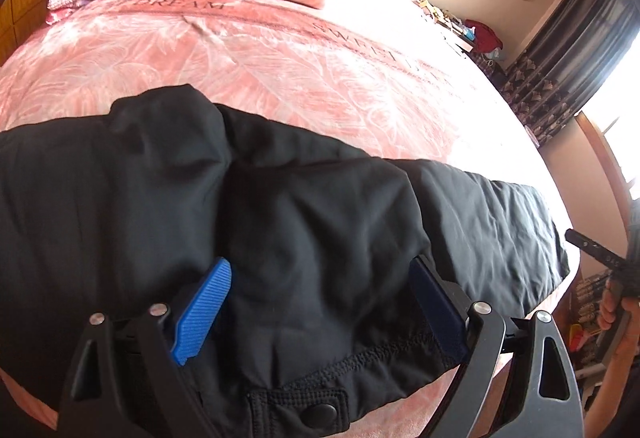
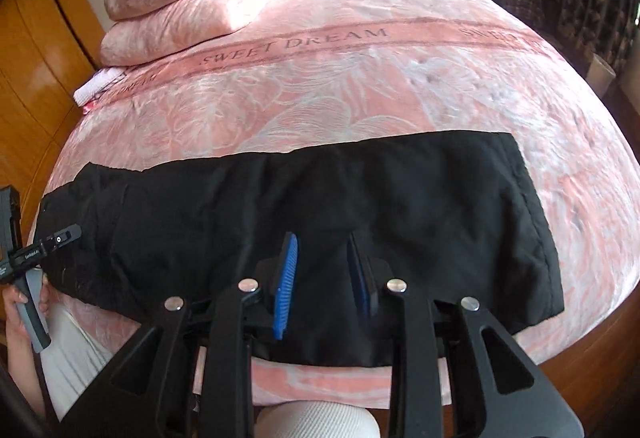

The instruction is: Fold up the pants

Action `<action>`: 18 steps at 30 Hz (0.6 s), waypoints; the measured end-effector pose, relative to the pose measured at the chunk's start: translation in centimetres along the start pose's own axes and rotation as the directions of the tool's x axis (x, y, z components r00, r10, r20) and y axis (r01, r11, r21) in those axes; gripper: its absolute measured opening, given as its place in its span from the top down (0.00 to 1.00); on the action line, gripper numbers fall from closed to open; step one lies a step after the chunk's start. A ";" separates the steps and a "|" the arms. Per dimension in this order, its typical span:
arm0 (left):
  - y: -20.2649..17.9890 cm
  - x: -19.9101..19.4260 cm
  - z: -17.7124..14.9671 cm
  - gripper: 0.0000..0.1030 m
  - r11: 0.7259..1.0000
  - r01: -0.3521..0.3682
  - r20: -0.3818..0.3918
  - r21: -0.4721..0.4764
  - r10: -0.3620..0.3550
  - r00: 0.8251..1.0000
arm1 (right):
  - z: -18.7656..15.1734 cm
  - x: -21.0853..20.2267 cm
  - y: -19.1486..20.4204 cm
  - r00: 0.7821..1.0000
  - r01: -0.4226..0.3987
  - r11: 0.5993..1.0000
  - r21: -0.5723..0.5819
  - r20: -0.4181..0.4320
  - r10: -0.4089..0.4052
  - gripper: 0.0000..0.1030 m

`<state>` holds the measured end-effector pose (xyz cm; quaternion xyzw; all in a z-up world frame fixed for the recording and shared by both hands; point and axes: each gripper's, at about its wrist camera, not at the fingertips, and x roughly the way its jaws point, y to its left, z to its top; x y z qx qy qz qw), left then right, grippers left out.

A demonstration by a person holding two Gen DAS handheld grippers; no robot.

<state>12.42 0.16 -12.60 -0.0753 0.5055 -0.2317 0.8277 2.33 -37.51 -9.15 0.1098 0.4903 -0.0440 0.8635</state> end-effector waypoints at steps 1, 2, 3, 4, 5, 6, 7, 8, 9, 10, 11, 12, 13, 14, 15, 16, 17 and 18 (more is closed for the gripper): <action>0.3 0.0 0.8 0.13 1.000 0.024 -0.002 0.011 -0.024 1.000 | 0.4 0.9 1.1 1.000 -0.015 1.000 -0.020 -0.006 0.015 0.74; 0.6 -0.2 1.6 0.13 0.998 0.047 -0.006 0.029 -0.047 0.999 | 0.7 1.6 2.0 0.999 -0.035 0.999 -0.028 -0.013 0.035 0.74; 0.7 -0.2 2.5 0.15 0.997 0.057 -0.007 0.056 -0.057 0.998 | 1.0 2.3 2.7 0.998 -0.053 0.998 -0.031 -0.019 0.052 0.74; 0.7 0.0 3.5 0.17 0.992 0.065 -0.020 0.104 -0.063 0.998 | 1.1 3.0 3.2 0.997 -0.069 0.997 -0.033 -0.025 0.068 0.74; 0.7 0.2 4.6 0.18 0.983 0.074 -0.035 0.167 -0.069 0.997 | 1.2 3.6 3.6 0.996 -0.082 0.996 -0.034 -0.031 0.081 0.74; 0.4 0.6 5.5 0.20 0.970 0.079 -0.047 0.231 -0.069 0.996 | 1.2 4.2 4.1 0.995 -0.091 0.995 -0.035 -0.038 0.090 0.74; 0.3 1.0 6.6 0.22 0.951 0.090 -0.067 0.297 -0.073 0.995 | 1.3 4.7 4.5 0.994 -0.098 0.994 -0.037 -0.047 0.097 0.73; 0.3 1.6 7.5 0.24 0.930 0.113 -0.094 0.348 -0.086 0.992 | 1.2 5.2 4.7 0.994 -0.101 0.994 -0.040 -0.056 0.099 0.73; 0.3 2.2 8.4 0.28 0.905 0.149 -0.126 0.399 -0.107 0.986 | 1.1 5.6 4.8 0.993 -0.102 0.994 -0.043 -0.062 0.099 0.71; 0.3 2.8 9.1 0.30 0.878 0.181 -0.153 0.443 -0.125 0.980 | 1.1 6.0 4.9 0.993 -0.103 0.994 -0.045 -0.068 0.100 0.69; 0.1 3.5 9.6 0.30 0.845 0.208 -0.186 0.492 -0.131 0.974 | 1.1 6.3 5.0 0.992 -0.103 0.994 -0.047 -0.073 0.100 0.68; -0.1 4.3 9.8 0.30 0.813 0.220 -0.215 0.539 -0.120 0.969 | 1.2 6.6 5.0 0.992 -0.100 0.994 -0.049 -0.075 0.096 0.65; -0.3 5.2 10.0 0.35 0.781 0.229 -0.247 0.582 -0.099 0.964 | 1.1 6.8 4.9 0.993 -0.096 0.994 -0.049 -0.078 0.092 0.63; -0.3 6.0 10.1 0.40 0.758 0.239 -0.275 0.606 -0.081 0.958 | 1.1 7.1 4.9 0.993 -0.090 0.995 -0.048 -0.083 0.085 0.63; -0.1 6.8 10.5 0.46 0.745 0.268 -0.317 0.611 -0.079 0.945 | 1.0 7.3 4.7 0.993 -0.088 0.995 -0.046 -0.086 0.084 0.63; 0.3 7.5 10.8 0.47 0.738 0.325 -0.374 0.591 -0.106 0.921 | 1.1 7.5 4.6 0.992 -0.086 0.995 -0.041 -0.092 0.082 0.63; 0.6 8.0 11.0 0.47 0.734 0.387 -0.427 0.558 -0.146 0.893 | 1.0 7.8 4.4 0.992 -0.085 0.996 -0.037 -0.098 0.081 0.63; 0.8 8.4 11.4 0.47 0.729 0.431 -0.464 0.531 -0.175 0.868 | 0.9 7.9 4.3 0.992 -0.084 0.996 -0.036 -0.102 0.080 0.63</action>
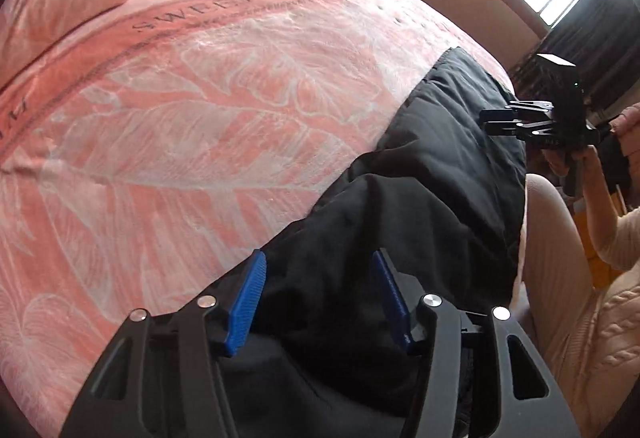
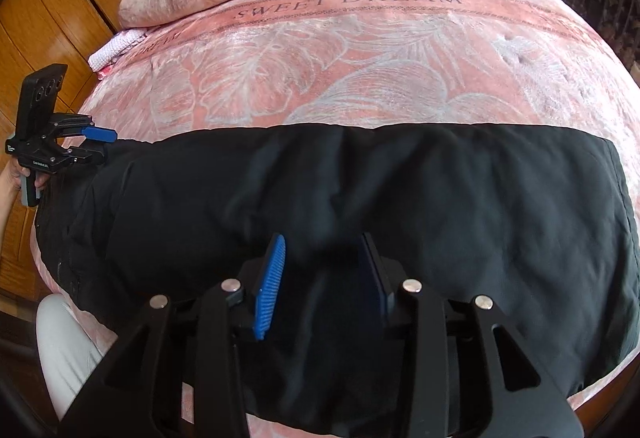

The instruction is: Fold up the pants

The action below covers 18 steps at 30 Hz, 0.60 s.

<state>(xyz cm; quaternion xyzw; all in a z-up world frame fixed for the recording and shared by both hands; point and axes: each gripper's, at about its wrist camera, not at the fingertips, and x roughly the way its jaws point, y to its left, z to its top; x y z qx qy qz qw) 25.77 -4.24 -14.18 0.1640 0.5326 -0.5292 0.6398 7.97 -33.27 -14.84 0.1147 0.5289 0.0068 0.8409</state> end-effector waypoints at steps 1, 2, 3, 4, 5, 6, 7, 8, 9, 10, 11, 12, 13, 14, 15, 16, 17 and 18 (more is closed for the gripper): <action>0.2 0.1 -0.1 0.47 0.999 0.033 -0.011 0.001 -0.033 0.999 | 0.0 0.2 -0.1 1.000 0.000 1.000 0.002 -0.003 0.000 0.62; 0.6 0.2 0.0 0.47 0.999 0.055 -0.022 -0.001 -0.055 0.998 | 0.0 0.4 -0.2 1.000 -0.003 1.000 0.004 -0.007 0.003 0.61; 1.1 0.3 0.2 0.44 0.998 0.054 -0.029 -0.009 -0.054 0.998 | -0.1 0.5 -0.2 1.000 -0.005 1.000 0.006 -0.010 0.005 0.60; 1.6 0.4 0.4 0.38 0.999 0.049 -0.041 -0.023 -0.050 0.998 | -0.1 0.6 -0.2 1.000 -0.005 1.000 0.007 -0.012 0.006 0.60; 2.1 0.7 0.5 0.32 0.998 0.051 -0.060 -0.039 -0.054 0.997 | 0.0 0.7 -0.2 1.000 -0.005 1.000 0.007 -0.012 0.005 0.59; 2.4 0.8 0.5 0.22 0.997 0.054 -0.074 -0.054 -0.058 0.996 | 0.0 0.7 -0.2 1.000 -0.004 1.000 0.006 -0.012 0.004 0.59; 2.7 1.1 0.5 0.22 0.996 0.058 -0.085 -0.066 -0.064 0.994 | 0.0 0.8 -0.1 1.000 -0.003 1.000 0.003 -0.012 0.003 0.59; 2.8 1.3 0.6 0.22 0.995 0.071 -0.098 -0.073 -0.078 0.992 | 0.1 0.8 -0.1 1.000 -0.002 1.000 0.003 -0.011 0.002 0.59; 2.7 1.6 0.6 0.24 0.994 0.076 -0.109 -0.072 -0.084 0.991 | 0.1 0.9 -0.1 1.000 -0.003 1.000 0.005 -0.013 0.003 0.59; 2.4 1.9 0.6 0.31 0.996 0.064 -0.119 -0.056 -0.070 0.990 | 0.2 1.0 -0.2 1.000 -0.004 1.000 0.011 -0.015 0.004 0.59; 2.0 2.3 0.6 0.40 0.999 0.040 -0.136 -0.028 -0.044 0.990 | 0.2 1.1 -0.2 1.000 -0.007 1.000 0.016 -0.016 0.007 0.59; 1.7 2.6 0.4 0.62 1.000 -0.018 -0.153 0.005 0.019 0.988 | 0.2 1.1 -0.2 1.000 -0.008 1.000 0.020 -0.017 0.009 0.58; 1.5 2.7 0.3 0.69 0.999 -0.047 -0.155 0.017 0.049 0.987 | 0.3 1.1 -0.2 1.000 -0.010 1.000 0.021 -0.018 0.010 0.58; 1.6 2.6 0.2 0.75 0.999 -0.041 -0.145 0.002 0.041 0.989 | 0.3 1.2 -0.2 1.000 -0.010 1.000 0.021 -0.018 0.010 0.57; 1.5 2.4 0.1 0.87 1.000 -0.029 -0.136 -0.011 0.027 0.990 | 0.3 1.2 -0.2 1.000 -0.010 1.000 0.022 -0.018 0.010 0.56; 1.3 2.0 0.0 0.90 0.999 -0.042 -0.123 -0.006 0.041 0.992 | 0.3 1.2 -0.2 1.000 -0.011 1.000 0.023 -0.018 0.011 0.55; 1.2 1.8 -0.1 0.91 0.998 -0.069 -0.115 0.001 0.069 0.991 | 0.3 1.2 -0.2 1.000 -0.013 1.000 0.024 -0.017 0.013 0.55; 1.3 1.4 -0.2 0.92 0.996 -0.088 -0.107 0.000 0.087 0.990 | 0.3 1.2 -0.2 1.000 -0.014 1.000 0.025 -0.015 0.014 0.55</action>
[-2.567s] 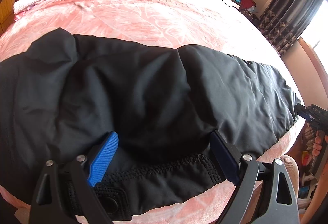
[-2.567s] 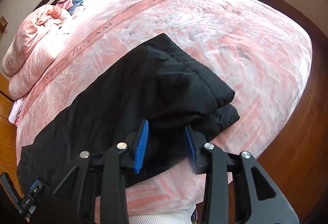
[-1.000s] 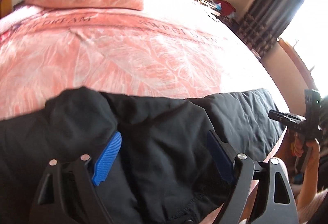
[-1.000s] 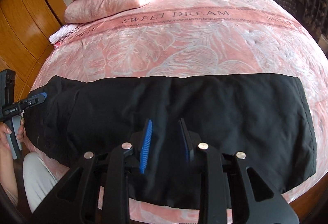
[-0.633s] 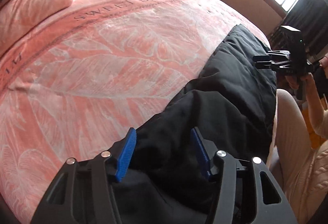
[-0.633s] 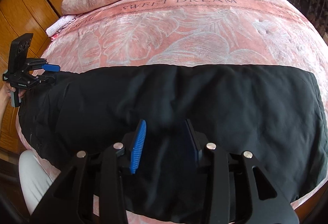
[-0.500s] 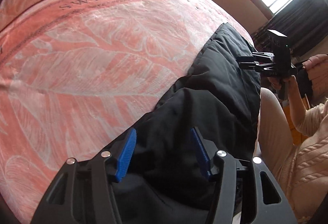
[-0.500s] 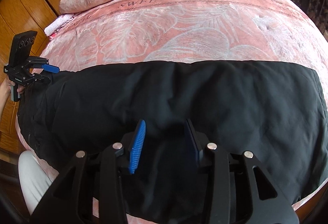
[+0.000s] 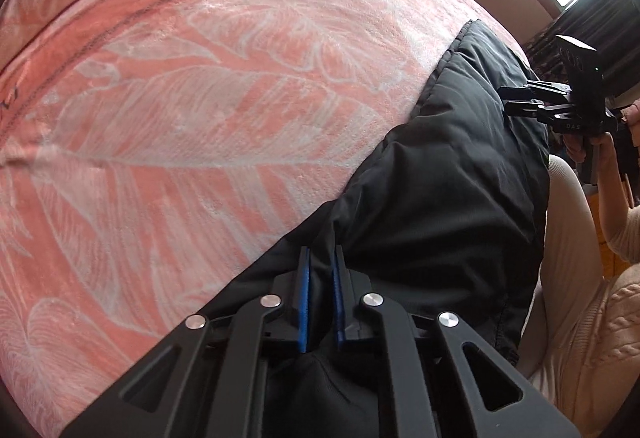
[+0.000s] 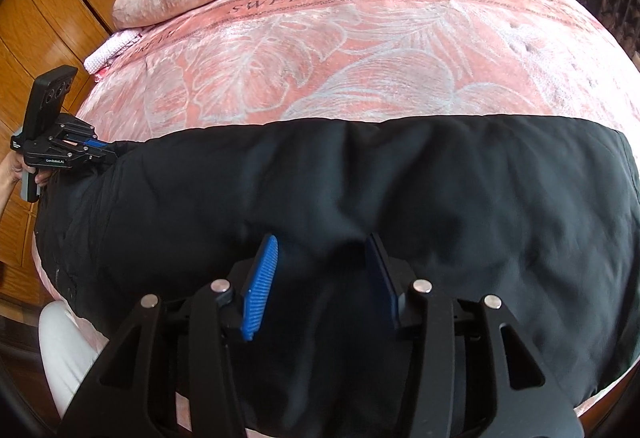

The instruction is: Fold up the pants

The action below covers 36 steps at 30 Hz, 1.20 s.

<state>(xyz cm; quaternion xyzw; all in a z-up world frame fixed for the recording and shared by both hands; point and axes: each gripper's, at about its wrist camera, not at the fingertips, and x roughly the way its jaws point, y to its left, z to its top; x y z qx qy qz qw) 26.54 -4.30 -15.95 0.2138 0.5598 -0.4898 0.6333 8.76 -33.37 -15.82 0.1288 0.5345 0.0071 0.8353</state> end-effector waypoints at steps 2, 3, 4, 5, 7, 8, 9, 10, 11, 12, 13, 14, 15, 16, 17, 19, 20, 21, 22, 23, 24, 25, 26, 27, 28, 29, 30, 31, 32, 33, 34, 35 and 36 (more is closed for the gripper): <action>0.5 -0.8 -0.1 0.92 1.000 -0.016 0.027 -0.017 0.017 1.000 | 0.1 0.1 0.1 1.000 -0.004 1.000 0.004 0.003 0.004 0.55; 0.9 -0.9 -0.2 0.93 0.999 -0.010 0.023 -0.032 0.010 1.000 | 0.1 0.2 0.1 1.000 -0.002 1.000 0.005 0.004 0.002 0.55; 1.0 -0.7 -0.4 0.93 0.999 -0.003 0.015 -0.037 0.003 1.000 | 0.1 0.4 0.1 1.000 0.002 1.000 0.006 0.000 -0.002 0.55; 0.8 -0.3 -0.6 0.93 1.000 -0.010 0.003 -0.030 0.010 1.000 | 0.1 0.5 0.2 1.000 0.007 1.000 0.005 -0.005 -0.007 0.55; 0.2 0.5 -0.9 0.93 0.999 -0.037 -0.028 -0.018 0.036 0.999 | 0.1 0.7 0.5 1.000 0.017 1.000 -0.006 -0.005 -0.017 0.55; 0.0 0.5 -0.9 0.93 0.999 -0.049 -0.027 -0.021 0.049 0.998 | 0.1 0.7 0.6 1.000 0.022 1.000 -0.013 -0.005 -0.022 0.54; 0.0 0.2 -0.9 0.92 0.998 -0.061 -0.025 -0.030 0.060 0.998 | 0.1 0.6 0.7 1.000 0.022 1.000 -0.016 -0.004 -0.022 0.54; -0.2 -0.1 -0.9 0.86 0.995 -0.091 -0.021 -0.042 0.090 0.996 | 0.0 0.6 0.7 1.000 0.020 1.000 -0.016 -0.003 -0.020 0.54; -0.6 -0.6 -0.9 0.83 0.990 -0.133 -0.015 -0.054 0.132 0.991 | -0.1 0.3 0.6 1.000 0.015 1.000 -0.013 0.002 -0.015 0.54; -1.1 -1.2 -1.0 0.72 0.982 -0.177 -0.002 -0.062 0.177 0.984 | -0.2 -0.1 0.5 1.000 0.005 1.000 -0.008 0.009 -0.005 0.54; -1.9 -1.9 -1.2 0.47 0.972 -0.219 0.016 -0.079 0.221 0.975 | -0.3 -0.5 0.5 1.000 -0.004 1.000 -0.003 0.017 0.004 0.53; -2.8 -2.6 -1.5 0.35 0.958 -0.266 0.028 -0.108 0.270 0.962 | -0.5 -1.0 0.4 1.000 -0.013 1.000 0.001 0.026 0.012 0.53; -3.8 -3.3 -1.9 0.27 0.945 -0.296 0.041 -0.141 0.305 0.952 | -0.7 -1.4 0.4 0.999 -0.020 1.000 0.007 0.031 0.020 0.53; -5.0 -4.0 -2.5 0.27 0.937 -0.300 0.056 -0.182 0.314 0.948 | -0.9 -1.7 0.4 0.999 -0.025 1.000 0.010 0.033 0.025 0.53; -6.0 -4.6 -3.0 0.27 0.924 -0.300 0.065 -0.238 0.324 0.944 | -1.2 -1.9 0.6 0.999 -0.028 1.000 0.010 0.033 0.028 0.53; -7.5 -5.4 -4.8 0.27 0.879 -0.250 0.091 -0.405 0.311 0.946 | -1.7 -2.1 1.4 0.999 -0.038 0.999 0.001 0.033 0.038 0.53; -8.2 -5.5 -6.0 0.27 0.848 -0.188 0.116 -0.496 0.279 0.953 | -2.0 -2.1 1.9 0.999 -0.045 0.999 0.000 0.031 0.045 0.53; -8.9 -5.4 -7.3 0.27 0.802 -0.134 0.136 -0.583 0.258 0.956 | -2.3 -2.1 2.4 0.998 -0.056 0.998 0.005 0.029 0.056 0.53; -9.9 -5.1 -8.5 0.27 0.763 -0.099 0.154 -0.639 0.253 0.955 | -2.5 -2.0 3.1 0.997 -0.070 0.997 0.013 0.025 0.070 0.53; -11.1 -4.7 -9.6 0.27 0.726 -0.094 0.160 -0.681 0.273 0.948 | -2.7 -1.9 3.9 0.996 -0.085 0.996 0.014 0.023 0.085 0.53; -12.3 -4.4 -10.5 0.27 0.693 -0.112 0.157 -0.712 0.313 0.937 | -2.9 -2.0 4.7 0.995 -0.092 0.996 0.013 0.028 0.091 0.53; -13.5 -4.0 -11.2 0.27 0.668 -0.132 0.155 -0.732 0.353 0.923 | -3.1 -2.0 5.7 0.996 -0.088 0.996 0.013 0.028 0.088 0.53; -14.5 -3.5 -11.8 0.27 0.653 -0.148 0.153 -0.743 0.380 0.912 | -3.3 -2.0 6.7 0.997 -0.074 0.997 0.006 0.019 0.073 0.53; -15.3 -3.1 -12.3 0.27 0.634 -0.155 0.151 -0.757 0.401 0.903 | -3.4 -2.0 7.8 0.998 -0.066 0.998 -0.007 0.021 0.066 0.53; -15.8 -2.9 -12.8 0.27 0.617 -0.160 0.155 -0.771 0.425 0.892 | -3.6 -2.1 8.9 0.998 -0.064 0.998 -0.028 0.027 0.065 0.53; -16.2 -2.5 -13.0 0.27 0.611 -0.175 0.152 -0.772 0.444 0.883 | -3.7 -2.0 9.9 0.998 -0.049 0.998 -0.044 0.024 0.050 0.53; -16.3 -2.1 -13.2 0.27 0.602 -0.198 0.135 -0.773 0.461 0.877 | -3.9 -1.8 10.5 0.999 -0.027 0.999 -0.046 0.018 0.028 0.53; -16.5 -1.7 -13.3 0.27 0.596 -0.217 0.124 -0.773 0.477 0.870 | -4.0 -1.4 11.0 1.000 -0.013 0.999 -0.049 0.010 0.013 0.53; -16.7 -1.4 -13.4 0.27 0.597 -0.231 0.123 -0.769 0.492 0.862 | -4.1 -0.6 11.4 1.000 -0.006 0.999 -0.054 -0.010 0.005 0.53; -17.0 -1.1 -13.5 0.27 0.599 -0.242 0.117 -0.764 0.497 0.860 | -4.3 0.2 11.7 0.999 0.012 0.999 -0.053 -0.037 -0.014 0.53; -17.2 -1.1 -13.7 0.27 0.597 -0.248 0.111 -0.763 0.499 0.860 | -4.5 0.7 11.9 0.998 0.033 0.998 -0.055 -0.047 -0.036 0.52; -17.6 -1.3 -13.9 0.27 0.595 -0.240 0.118 -0.767 0.498 0.859 | -4.7 0.8 12.2 0.998 0.048 0.997 -0.064 -0.039 -0.050 0.52; -18.1 -1.7 -14.4 0.27 0.595 -0.221 0.131 -0.773 0.490 0.862 | -4.9 0.6 12.3 0.998 0.056 0.996 -0.071 -0.030 -0.058 0.52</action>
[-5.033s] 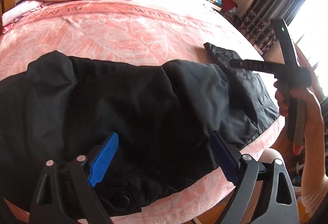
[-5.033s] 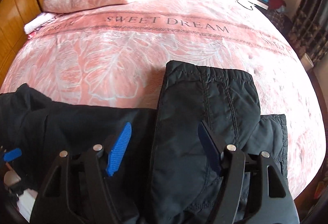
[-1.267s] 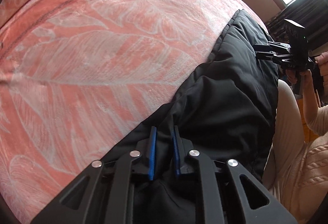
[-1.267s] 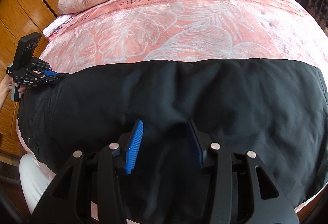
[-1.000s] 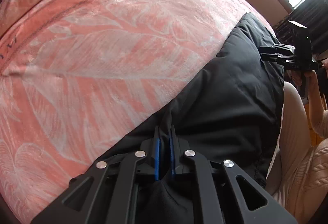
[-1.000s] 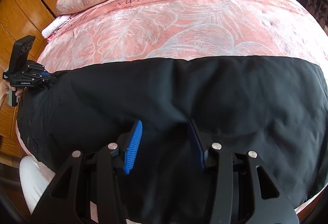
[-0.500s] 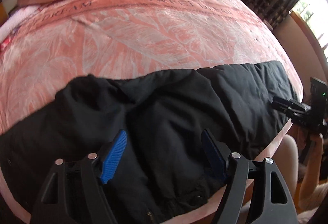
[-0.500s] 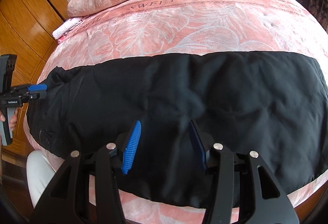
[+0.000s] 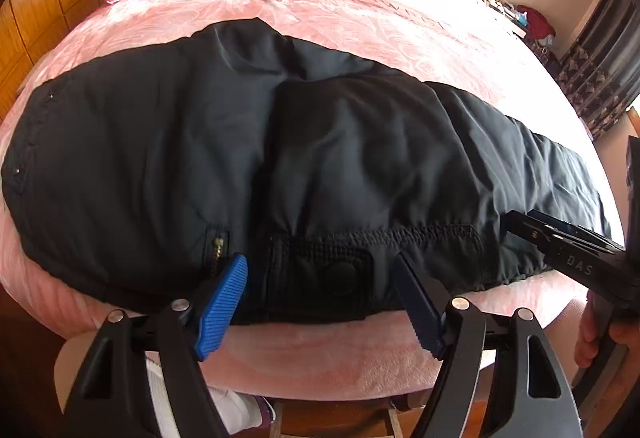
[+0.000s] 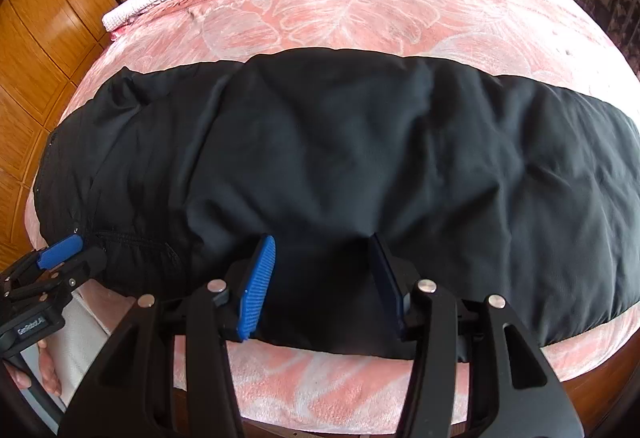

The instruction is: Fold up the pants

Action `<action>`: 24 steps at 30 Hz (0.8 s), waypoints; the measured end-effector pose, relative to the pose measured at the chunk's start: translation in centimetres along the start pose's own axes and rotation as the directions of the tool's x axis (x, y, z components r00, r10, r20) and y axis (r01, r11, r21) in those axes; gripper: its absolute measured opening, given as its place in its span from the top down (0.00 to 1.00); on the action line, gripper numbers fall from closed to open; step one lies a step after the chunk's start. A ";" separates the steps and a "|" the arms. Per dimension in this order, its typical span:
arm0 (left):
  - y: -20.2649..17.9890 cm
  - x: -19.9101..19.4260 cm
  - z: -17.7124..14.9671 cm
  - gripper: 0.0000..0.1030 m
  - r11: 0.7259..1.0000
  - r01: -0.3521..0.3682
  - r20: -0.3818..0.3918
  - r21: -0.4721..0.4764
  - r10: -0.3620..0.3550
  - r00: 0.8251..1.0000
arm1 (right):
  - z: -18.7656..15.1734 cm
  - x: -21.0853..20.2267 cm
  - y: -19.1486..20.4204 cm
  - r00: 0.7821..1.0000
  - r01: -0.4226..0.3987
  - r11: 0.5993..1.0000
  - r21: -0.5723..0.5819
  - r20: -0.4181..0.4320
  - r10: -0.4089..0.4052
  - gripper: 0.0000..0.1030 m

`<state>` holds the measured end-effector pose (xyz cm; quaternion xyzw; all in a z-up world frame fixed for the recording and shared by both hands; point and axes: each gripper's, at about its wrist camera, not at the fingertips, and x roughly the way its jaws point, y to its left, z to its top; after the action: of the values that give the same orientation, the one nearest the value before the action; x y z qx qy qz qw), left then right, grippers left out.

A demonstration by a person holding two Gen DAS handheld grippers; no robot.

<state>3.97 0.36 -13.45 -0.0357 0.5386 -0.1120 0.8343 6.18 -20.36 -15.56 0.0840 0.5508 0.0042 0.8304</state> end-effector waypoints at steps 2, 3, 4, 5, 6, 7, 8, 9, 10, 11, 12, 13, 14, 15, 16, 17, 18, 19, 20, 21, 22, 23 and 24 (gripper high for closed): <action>0.7 -0.7 -0.9 0.27 0.999 0.032 -0.009 -0.039 -0.032 0.999 | -0.5 -0.7 0.0 0.999 -0.029 0.999 0.013 0.016 0.029 0.52; 1.3 -1.0 -1.3 0.28 0.997 0.042 -0.010 -0.066 -0.043 0.999 | -0.7 -1.0 0.1 0.998 -0.053 0.998 0.020 0.023 0.052 0.52; 2.1 -1.2 -1.6 0.31 0.994 0.052 -0.012 -0.097 -0.054 0.998 | -0.9 -1.3 0.3 0.998 -0.066 0.998 0.020 0.025 0.066 0.52; 3.0 -1.1 -1.8 0.34 0.990 0.067 -0.018 -0.125 -0.070 0.997 | -1.1 -1.4 0.6 0.997 -0.069 0.997 0.014 0.026 0.069 0.52; 3.9 -1.0 -2.0 0.41 0.984 0.088 -0.025 -0.153 -0.093 0.995 | -1.3 -1.5 0.9 0.997 -0.067 0.998 0.007 0.026 0.067 0.52; 4.8 -0.6 -2.0 0.48 0.976 0.112 -0.037 -0.186 -0.121 0.992 | -1.4 -1.5 1.1 0.997 -0.068 0.998 0.001 0.025 0.068 0.52; 5.6 -0.2 -2.0 0.49 0.963 0.144 -0.052 -0.227 -0.159 0.986 | -1.5 -1.4 1.3 0.997 -0.072 0.997 -0.002 0.024 0.072 0.52; 6.4 0.3 -2.0 0.49 0.946 0.178 -0.061 -0.272 -0.202 0.977 | -1.6 -1.3 1.5 0.997 -0.073 0.997 -0.005 0.023 0.073 0.52; 7.0 0.7 -2.2 0.49 0.926 0.206 -0.066 -0.316 -0.238 0.969 | -1.6 -1.2 1.6 0.997 -0.069 0.998 -0.009 0.023 0.070 0.52; 7.5 1.0 -2.2 0.49 0.911 0.224 -0.064 -0.345 -0.261 0.963 | -1.6 -1.2 1.8 0.998 -0.064 0.998 -0.016 0.024 0.064 0.52; 7.8 1.1 -2.1 0.49 0.902 0.240 -0.059 -0.360 -0.278 0.959 | -1.6 -1.2 2.0 0.998 -0.059 0.998 -0.022 0.026 0.059 0.52; 8.0 1.1 -2.0 0.49 0.894 0.256 -0.050 -0.367 -0.294 0.954 | -1.6 -1.2 2.1 0.998 -0.055 0.998 -0.029 0.027 0.056 0.52; 8.0 1.3 -1.8 0.49 0.890 0.265 -0.043 -0.371 -0.301 0.953 | -1.6 -1.1 2.2 0.998 -0.051 0.998 -0.037 0.026 0.052 0.52; 8.1 1.5 -1.6 0.49 0.888 0.265 -0.048 -0.377 -0.304 0.951 | -1.5 -1.0 2.4 0.998 -0.048 0.998 -0.043 0.026 0.049 0.52; 8.1 1.8 -1.4 0.49 0.886 0.261 -0.057 -0.383 -0.305 0.951 | -1.5 -0.9 2.4 0.999 -0.045 0.998 -0.046 0.025 0.047 0.52; 8.1 2.2 -1.2 0.49 0.884 0.258 -0.063 -0.390 -0.305 0.950 | -1.4 -0.8 2.4 0.999 -0.045 0.998 -0.045 0.024 0.046 0.52; 8.2 2.4 -1.2 0.49 0.879 0.258 -0.062 -0.401 -0.307 0.950 | -1.3 -0.7 2.5 0.999 -0.046 0.998 -0.045 0.023 0.047 0.51; 8.3 2.6 -1.0 0.49 0.870 0.262 -0.058 -0.418 -0.314 0.948 | -1.3 -0.6 2.6 0.999 -0.047 0.998 -0.049 0.024 0.048 0.51; 8.4 2.5 -0.9 0.49 0.859 0.269 -0.050 -0.435 -0.322 0.946 | -1.3 -0.5 2.7 0.999 -0.045 0.997 -0.058 0.025 0.047 0.51; 8.6 2.5 -0.8 0.49 0.850 0.278 -0.042 -0.447 -0.330 0.943 | -1.3 -0.5 2.9 0.999 -0.038 0.997 -0.068 0.025 0.040 0.51; 8.8 2.5 -0.8 0.53 0.840 0.284 -0.031 -0.462 -0.335 0.942 | -1.3 -0.4 2.9 0.999 -0.033 0.997 -0.075 0.024 0.035 0.51; 9.1 2.6 -0.8 0.58 0.828 0.284 -0.021 -0.483 -0.336 0.942 | -1.4 -0.3 2.9 0.999 -0.032 0.997 -0.077 0.022 0.034 0.52; 9.6 2.6 -1.0 0.65 0.814 0.288 -0.011 -0.505 -0.340 0.940 | -1.4 -0.2 2.8 0.999 -0.032 0.997 -0.077 0.020 0.033 0.52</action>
<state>5.51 9.15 -17.87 -0.3315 0.5770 -0.1077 0.7386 5.05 -17.39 -15.50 0.0613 0.5397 0.0378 0.8387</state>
